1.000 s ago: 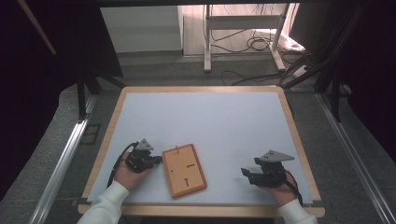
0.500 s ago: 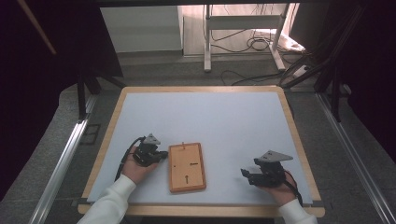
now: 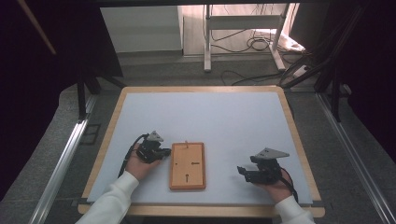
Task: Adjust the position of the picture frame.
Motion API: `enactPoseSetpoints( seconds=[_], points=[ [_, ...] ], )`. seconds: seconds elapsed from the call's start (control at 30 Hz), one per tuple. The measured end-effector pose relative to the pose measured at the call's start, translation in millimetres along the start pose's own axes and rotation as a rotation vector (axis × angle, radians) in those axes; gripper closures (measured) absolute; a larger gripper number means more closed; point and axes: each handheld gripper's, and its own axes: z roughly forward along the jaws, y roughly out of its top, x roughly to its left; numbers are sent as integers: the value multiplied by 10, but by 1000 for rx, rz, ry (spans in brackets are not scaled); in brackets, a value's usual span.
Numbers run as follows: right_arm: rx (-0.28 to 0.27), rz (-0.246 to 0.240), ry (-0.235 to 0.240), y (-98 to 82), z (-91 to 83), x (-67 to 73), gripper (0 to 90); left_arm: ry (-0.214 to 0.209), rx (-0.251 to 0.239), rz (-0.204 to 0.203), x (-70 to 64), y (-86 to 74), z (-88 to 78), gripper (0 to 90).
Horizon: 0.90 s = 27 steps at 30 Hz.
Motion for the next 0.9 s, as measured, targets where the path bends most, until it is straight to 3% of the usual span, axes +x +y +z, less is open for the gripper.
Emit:
enactPoseSetpoints(
  seconds=[0.53,0.63,0.8,0.9],
  points=[
    [-7,-33,-9,17,21,19,299,9,-14,16,-10,13,-30,900],
    [-14,-46,-14,8,5,34,298,-1,-68,33,-50,-45,-170,899],
    [-15,-63,-13,-12,-11,58,295,-30,-115,51,-107,-117,-290,812],
    [-15,-64,-13,-23,-21,62,293,-28,-155,55,-155,-121,-349,669]
  ],
)
